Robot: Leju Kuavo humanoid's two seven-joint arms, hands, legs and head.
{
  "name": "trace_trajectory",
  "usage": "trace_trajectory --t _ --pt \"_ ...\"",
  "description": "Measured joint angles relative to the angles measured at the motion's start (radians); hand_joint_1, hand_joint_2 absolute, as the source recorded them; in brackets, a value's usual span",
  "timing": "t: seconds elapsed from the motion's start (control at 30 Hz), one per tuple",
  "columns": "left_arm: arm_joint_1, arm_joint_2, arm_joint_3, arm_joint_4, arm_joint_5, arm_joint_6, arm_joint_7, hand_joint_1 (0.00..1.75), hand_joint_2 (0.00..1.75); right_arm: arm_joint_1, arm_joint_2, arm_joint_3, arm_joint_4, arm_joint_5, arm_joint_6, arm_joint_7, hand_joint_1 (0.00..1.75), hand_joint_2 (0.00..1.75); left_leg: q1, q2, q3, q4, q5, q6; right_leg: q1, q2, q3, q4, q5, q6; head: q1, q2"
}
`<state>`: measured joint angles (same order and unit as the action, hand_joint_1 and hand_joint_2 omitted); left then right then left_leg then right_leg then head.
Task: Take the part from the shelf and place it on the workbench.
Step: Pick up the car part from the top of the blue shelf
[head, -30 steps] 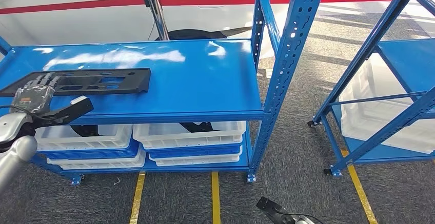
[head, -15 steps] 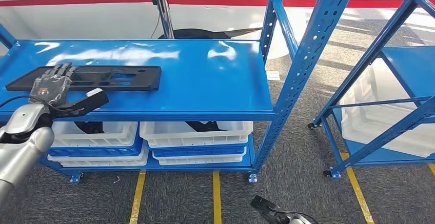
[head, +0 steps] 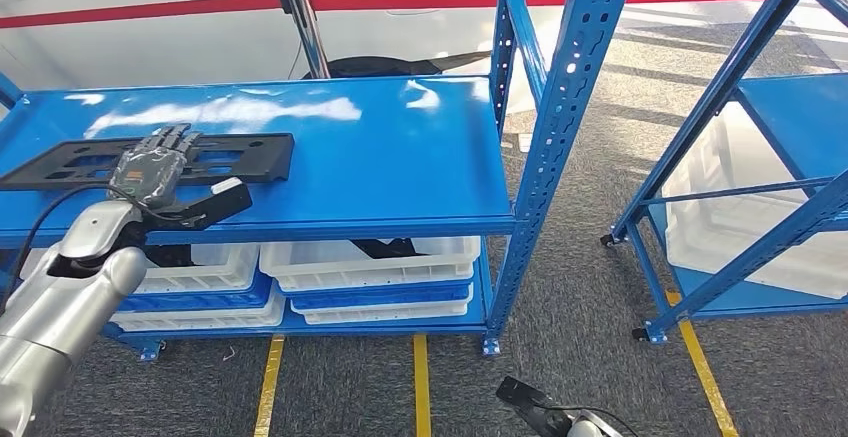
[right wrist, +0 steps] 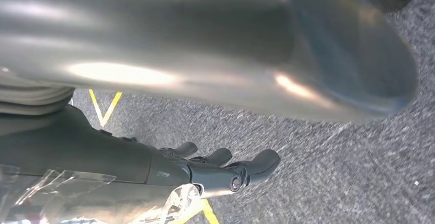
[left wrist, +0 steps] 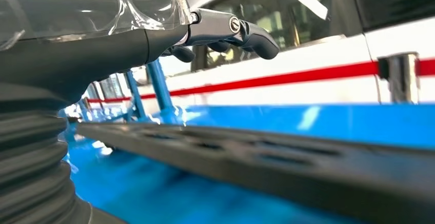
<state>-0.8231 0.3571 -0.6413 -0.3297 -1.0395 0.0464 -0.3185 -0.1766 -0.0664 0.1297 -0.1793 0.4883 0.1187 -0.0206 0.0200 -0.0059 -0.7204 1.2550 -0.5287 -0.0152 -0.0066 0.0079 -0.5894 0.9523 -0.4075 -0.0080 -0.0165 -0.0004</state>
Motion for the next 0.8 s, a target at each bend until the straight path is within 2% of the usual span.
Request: trace_trajectory --t 0.03,0.1,0.13,0.17,0.2,0.27,0.3,0.33,0.37,0.43,0.47,0.5,0.53,0.6,0.63,0.67,0.77,0.8 --pt "0.002 -0.006 -0.001 0.001 0.003 -0.007 0.000 0.75 1.75 -0.001 0.001 0.000 0.000 0.002 0.001 -0.001 0.00 0.00 0.000 0.000 0.016 -0.040 0.028 0.001 0.000 0.001 0.001 0.000 -0.001 0.001 0.000 0.000" --pt "0.001 -0.016 -0.002 0.002 0.012 -0.025 0.000 1.62 1.75 -0.004 0.003 0.000 0.000 0.003 0.003 -0.003 0.00 0.00 -0.002 0.001 0.088 -0.195 0.099 0.006 0.002 0.003 0.003 0.002 -0.003 0.004 0.000 0.000" --pt "0.000 -0.020 -0.002 0.002 0.017 -0.035 -0.001 1.75 1.75 -0.007 0.004 0.000 0.000 0.004 0.004 -0.005 0.00 0.00 -0.004 0.001 0.119 -0.260 0.122 0.010 0.004 0.005 0.002 0.003 -0.004 0.007 0.000 0.000" --pt "0.000 -0.025 -0.001 0.003 0.022 -0.045 -0.001 1.75 1.75 -0.009 0.004 0.000 0.000 0.004 0.004 -0.006 0.00 0.00 -0.006 0.001 0.137 -0.298 0.133 0.015 0.006 0.006 0.000 0.004 -0.004 0.011 0.001 0.000" --pt "0.002 -0.028 -0.001 0.004 0.027 -0.054 -0.001 1.75 1.75 -0.011 0.004 0.000 0.000 0.004 0.004 -0.008 0.00 0.00 -0.009 0.000 0.141 -0.310 0.132 0.019 0.008 0.006 -0.001 0.004 -0.003 0.015 0.001 0.000" --pt "0.007 -0.035 0.000 0.006 0.035 -0.067 -0.001 1.75 1.75 -0.014 0.002 0.000 0.000 0.004 0.004 -0.011 0.00 0.00 -0.007 -0.001 0.141 -0.312 0.136 0.030 0.007 0.006 -0.004 0.007 -0.006 0.024 0.002 0.000" --pt "0.009 -0.037 0.002 0.007 0.038 -0.071 -0.001 1.75 1.75 -0.016 0.001 0.000 0.000 0.004 0.004 -0.013 0.00 0.00 -0.004 0.000 0.142 -0.314 0.138 0.036 0.006 0.005 -0.011 0.023 -0.019 0.029 0.002 0.000" --pt "0.009 -0.040 0.003 0.007 0.039 -0.072 -0.001 1.75 1.75 -0.018 0.000 0.000 0.000 0.004 0.004 -0.015 0.00 0.00 -0.002 0.000 0.143 -0.316 0.140 0.042 0.006 0.004 -0.026 0.060 -0.042 0.034 0.003 0.000" --pt "0.009 -0.043 0.005 0.008 0.040 -0.073 -0.001 1.75 1.75 -0.019 -0.001 0.001 0.000 0.004 0.004 -0.016 0.00 0.00 -0.001 0.000 0.143 -0.317 0.141 0.046 0.004 0.003 -0.053 0.120 -0.074 0.038 0.004 0.000" --pt "0.010 -0.049 0.007 0.009 0.040 -0.075 -0.001 1.75 1.75 -0.021 0.000 0.001 0.000 0.003 0.004 -0.018 0.00 0.00 -0.001 0.000 0.144 -0.316 0.141 0.049 0.002 0.002 -0.121 0.267 -0.135 0.044 0.005 0.000" --pt "0.011 -0.051 0.007 0.010 0.040 -0.076 -0.001 1.75 1.75 -0.021 -0.001 0.001 0.000 0.003 0.004 -0.018 0.00 0.00 -0.001 0.000 0.144 -0.316 0.141 0.049 0.001 0.002 -0.142 0.311 -0.145 0.045 0.005 0.000" --pt "0.011 -0.053 0.007 0.011 0.040 -0.078 -0.001 1.75 1.75 -0.022 -0.001 0.001 0.000 0.003 0.004 -0.019 0.00 0.00 -0.001 -0.001 0.145 -0.316 0.140 0.049 0.000 0.001 -0.145 0.314 -0.135 0.045 0.005 0.000" --pt "0.012 -0.055 0.007 0.013 0.040 -0.080 -0.001 1.75 1.75 -0.022 -0.003 0.001 0.000 0.003 0.004 -0.020 0.00 0.00 0.000 -0.003 0.146 -0.316 0.140 0.048 -0.001 0.001 -0.124 0.269 -0.105 0.044 0.005 0.000" --pt "0.012 -0.057 0.008 0.014 0.040 -0.085 -0.001 1.75 1.75 -0.026 -0.006 0.001 0.000 0.003 0.004 -0.026 0.00 0.00 -0.002 -0.004 0.148 -0.315 0.137 0.044 -0.001 0.001 -0.049 0.113 -0.035 0.039 0.005 0.000" --pt "0.011 -0.057 0.008 0.014 0.039 -0.087 -0.002 1.75 1.75 -0.029 -0.008 0.001 0.000 0.003 0.004 -0.031 0.00 0.00 -0.004 -0.004 0.148 -0.314 0.136 0.040 0.000 0.002 -0.019 0.052 -0.014 0.036 0.005 0.000" --pt "0.011 -0.058 0.008 0.014 0.039 -0.088 -0.005 1.75 1.75 -0.031 -0.008 0.001 0.000 0.003 0.004 -0.035 0.00 0.00 -0.005 -0.004 0.147 -0.314 0.136 0.036 0.001 0.002 -0.004 0.018 -0.006 0.033 0.005 0.000" --pt "0.011 -0.060 0.009 0.015 0.039 -0.089 -0.014 1.75 1.75 -0.034 -0.008 0.001 0.000 0.003 0.005 -0.045 0.00 0.00 -0.004 -0.004 0.144 -0.313 0.134 0.020 0.004 0.002 -0.002 0.006 -0.004 0.020 0.005 0.000" --pt "0.012 -0.060 0.009 0.016 0.039 -0.089 -0.016 1.75 1.75 -0.035 -0.008 0.001 0.000 0.003 0.005 -0.048 0.00 0.00 -0.002 -0.003 0.137 -0.299 0.123 0.015 0.003 0.001 -0.002 0.004 -0.002 0.014 0.004 0.000"
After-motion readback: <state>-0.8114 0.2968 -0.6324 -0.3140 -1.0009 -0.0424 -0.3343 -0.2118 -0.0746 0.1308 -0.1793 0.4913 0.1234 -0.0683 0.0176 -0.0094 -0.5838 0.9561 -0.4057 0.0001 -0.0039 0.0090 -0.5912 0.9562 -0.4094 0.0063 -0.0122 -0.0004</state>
